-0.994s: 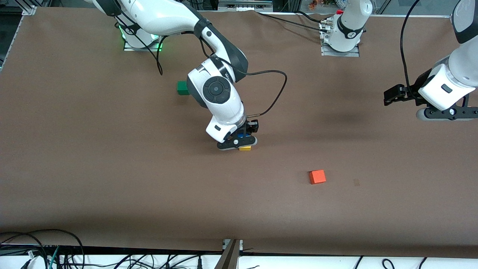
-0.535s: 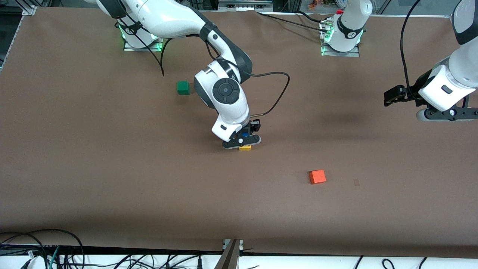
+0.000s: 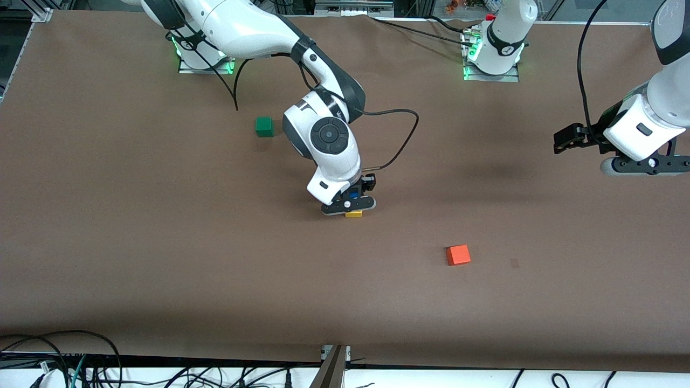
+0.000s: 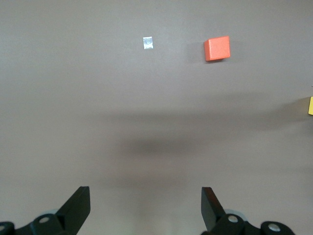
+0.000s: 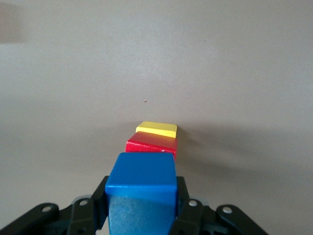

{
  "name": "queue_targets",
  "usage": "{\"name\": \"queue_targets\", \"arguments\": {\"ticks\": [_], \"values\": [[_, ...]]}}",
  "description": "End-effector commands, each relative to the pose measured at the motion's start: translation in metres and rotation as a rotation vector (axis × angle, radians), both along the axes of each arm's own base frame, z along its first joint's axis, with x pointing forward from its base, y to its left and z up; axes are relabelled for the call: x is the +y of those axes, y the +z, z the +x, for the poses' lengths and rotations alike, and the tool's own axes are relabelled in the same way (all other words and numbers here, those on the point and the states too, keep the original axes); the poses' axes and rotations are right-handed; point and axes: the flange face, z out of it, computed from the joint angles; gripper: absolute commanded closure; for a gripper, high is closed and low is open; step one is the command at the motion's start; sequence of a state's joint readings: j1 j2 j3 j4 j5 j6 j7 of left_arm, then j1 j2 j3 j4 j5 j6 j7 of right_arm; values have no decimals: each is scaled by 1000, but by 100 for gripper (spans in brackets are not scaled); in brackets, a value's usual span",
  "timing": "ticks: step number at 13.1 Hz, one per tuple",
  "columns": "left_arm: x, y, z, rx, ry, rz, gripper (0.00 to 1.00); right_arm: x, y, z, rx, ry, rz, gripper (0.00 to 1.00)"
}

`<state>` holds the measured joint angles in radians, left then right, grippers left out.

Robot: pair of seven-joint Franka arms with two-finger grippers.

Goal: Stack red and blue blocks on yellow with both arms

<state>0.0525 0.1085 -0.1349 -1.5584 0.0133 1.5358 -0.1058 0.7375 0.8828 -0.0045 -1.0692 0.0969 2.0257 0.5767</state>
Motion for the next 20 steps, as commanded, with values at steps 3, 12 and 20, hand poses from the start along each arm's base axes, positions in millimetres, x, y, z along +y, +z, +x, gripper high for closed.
{"name": "queue_targets", "arguments": {"ticks": [3, 12, 20], "values": [[0, 5, 5, -10, -3, -16, 0, 4, 2, 1, -14, -22, -11, 49], [-1, 5, 4, -10, -3, -17, 0, -68, 98, 41, -12, -113, 2, 0], [-4, 5, 4, -10, -8, -17, 0, -288, 257, 60, 43, -277, 13, 0]]}}
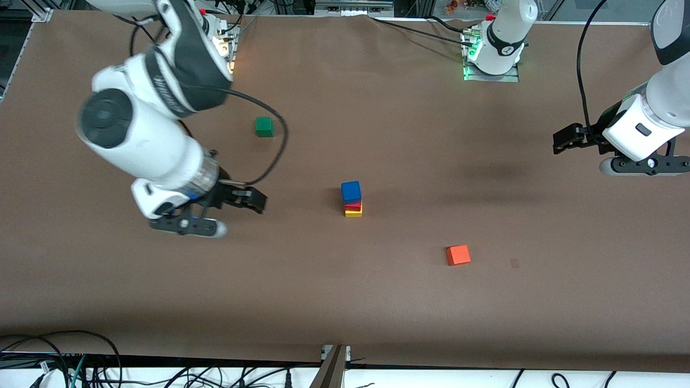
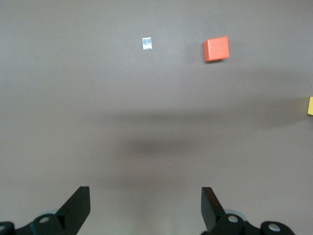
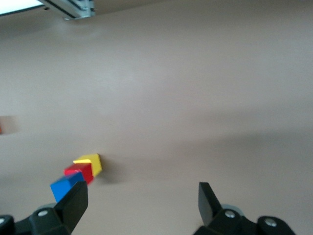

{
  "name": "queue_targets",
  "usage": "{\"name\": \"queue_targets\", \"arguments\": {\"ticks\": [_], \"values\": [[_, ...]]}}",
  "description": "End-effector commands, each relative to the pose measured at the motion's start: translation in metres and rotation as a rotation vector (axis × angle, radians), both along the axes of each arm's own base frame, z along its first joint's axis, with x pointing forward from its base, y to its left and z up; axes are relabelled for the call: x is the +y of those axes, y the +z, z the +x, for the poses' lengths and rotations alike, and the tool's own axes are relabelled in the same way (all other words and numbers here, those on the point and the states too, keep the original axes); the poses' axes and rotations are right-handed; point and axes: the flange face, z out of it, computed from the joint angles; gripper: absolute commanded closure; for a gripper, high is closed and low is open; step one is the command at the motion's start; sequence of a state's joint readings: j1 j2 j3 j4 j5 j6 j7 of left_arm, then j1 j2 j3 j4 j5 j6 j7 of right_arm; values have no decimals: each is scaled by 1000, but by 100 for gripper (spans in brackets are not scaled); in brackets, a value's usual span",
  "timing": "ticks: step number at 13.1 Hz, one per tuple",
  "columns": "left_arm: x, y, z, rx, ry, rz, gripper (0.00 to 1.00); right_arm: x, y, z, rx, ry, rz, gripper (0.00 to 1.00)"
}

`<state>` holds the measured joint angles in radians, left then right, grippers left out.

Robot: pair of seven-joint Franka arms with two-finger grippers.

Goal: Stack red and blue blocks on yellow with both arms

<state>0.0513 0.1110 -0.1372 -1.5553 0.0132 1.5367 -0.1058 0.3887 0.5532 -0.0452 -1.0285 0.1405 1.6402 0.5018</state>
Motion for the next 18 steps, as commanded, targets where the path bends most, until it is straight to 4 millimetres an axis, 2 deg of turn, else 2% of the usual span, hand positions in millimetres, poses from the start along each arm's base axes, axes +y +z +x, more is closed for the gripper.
{"name": "queue_targets", "arguments": {"ticks": [1, 3, 5, 7, 8, 10, 14, 18], "values": [[-2, 5, 3, -9, -5, -16, 0, -45, 39, -51, 33, -2, -5, 0], [-3, 5, 3, -9, -6, -15, 0, -90, 57, -86, 43, -18, -9, 0], [-3, 5, 3, -9, -6, -15, 0, -131, 66, -103, 41, 0, -7, 0], [-3, 5, 3, -9, -6, -15, 0, -164, 66, -110, 53, 18, -5, 0], [-3, 5, 3, -9, -6, -15, 0, -188, 67, -111, 61, 20, -7, 0], [-3, 5, 3, -9, -6, -15, 0, -214, 66, -109, 60, 59, -20, 0], [-3, 5, 3, -9, -6, -16, 0, -233, 65, -111, 71, 95, -85, 0], [-3, 5, 3, -9, -6, -16, 0, -237, 68, -117, 61, 143, -119, 0]]}}
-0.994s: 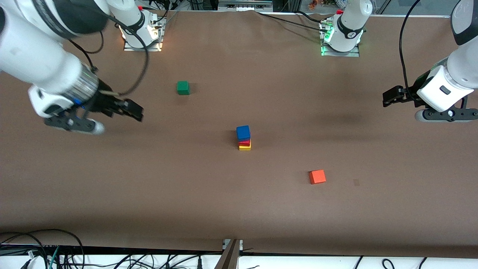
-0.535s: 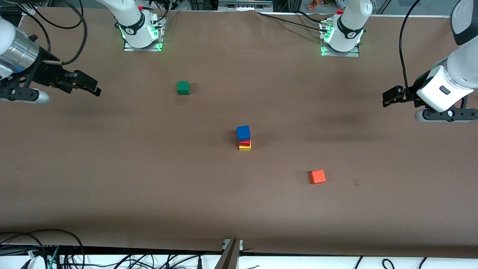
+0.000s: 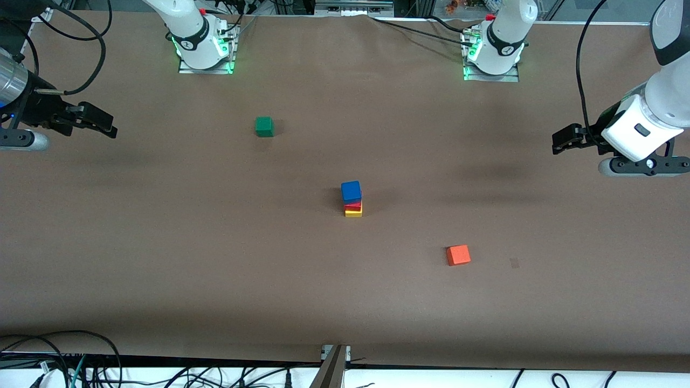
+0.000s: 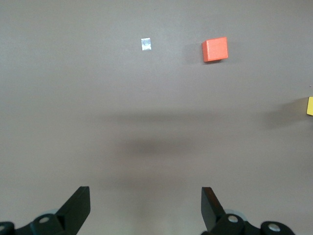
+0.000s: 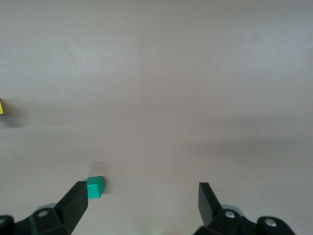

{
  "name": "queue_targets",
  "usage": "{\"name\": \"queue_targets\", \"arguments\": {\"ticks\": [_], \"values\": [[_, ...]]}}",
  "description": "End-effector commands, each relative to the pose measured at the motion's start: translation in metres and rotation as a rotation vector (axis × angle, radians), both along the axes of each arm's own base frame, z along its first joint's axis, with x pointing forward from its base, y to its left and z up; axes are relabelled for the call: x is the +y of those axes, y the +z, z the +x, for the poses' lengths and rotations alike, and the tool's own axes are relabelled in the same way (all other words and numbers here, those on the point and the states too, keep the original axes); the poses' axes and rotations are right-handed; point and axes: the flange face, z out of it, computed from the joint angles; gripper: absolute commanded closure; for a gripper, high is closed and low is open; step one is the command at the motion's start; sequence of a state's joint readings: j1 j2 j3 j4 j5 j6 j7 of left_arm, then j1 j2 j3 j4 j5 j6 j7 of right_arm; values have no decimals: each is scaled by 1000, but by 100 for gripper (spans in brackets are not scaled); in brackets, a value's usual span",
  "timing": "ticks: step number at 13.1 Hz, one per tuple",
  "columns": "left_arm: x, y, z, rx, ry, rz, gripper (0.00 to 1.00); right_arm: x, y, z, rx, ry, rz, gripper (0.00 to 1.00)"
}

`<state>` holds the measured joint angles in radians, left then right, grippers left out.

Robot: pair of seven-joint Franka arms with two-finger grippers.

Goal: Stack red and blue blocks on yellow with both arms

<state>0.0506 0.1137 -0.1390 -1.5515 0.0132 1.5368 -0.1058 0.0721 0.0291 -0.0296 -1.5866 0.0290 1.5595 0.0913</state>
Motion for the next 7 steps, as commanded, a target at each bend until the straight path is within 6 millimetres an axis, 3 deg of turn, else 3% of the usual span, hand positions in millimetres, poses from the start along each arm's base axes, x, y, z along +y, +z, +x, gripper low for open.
{"name": "queue_targets", "arguments": {"ticks": [1, 7], "values": [[-2, 4, 3, -8, -4, -16, 0, -1, 4, -11, -4, 57, -28, 0], [-2, 6, 3, -11, -4, -16, 0, 11, 13, -6, -22, 104, -56, 0]]}}
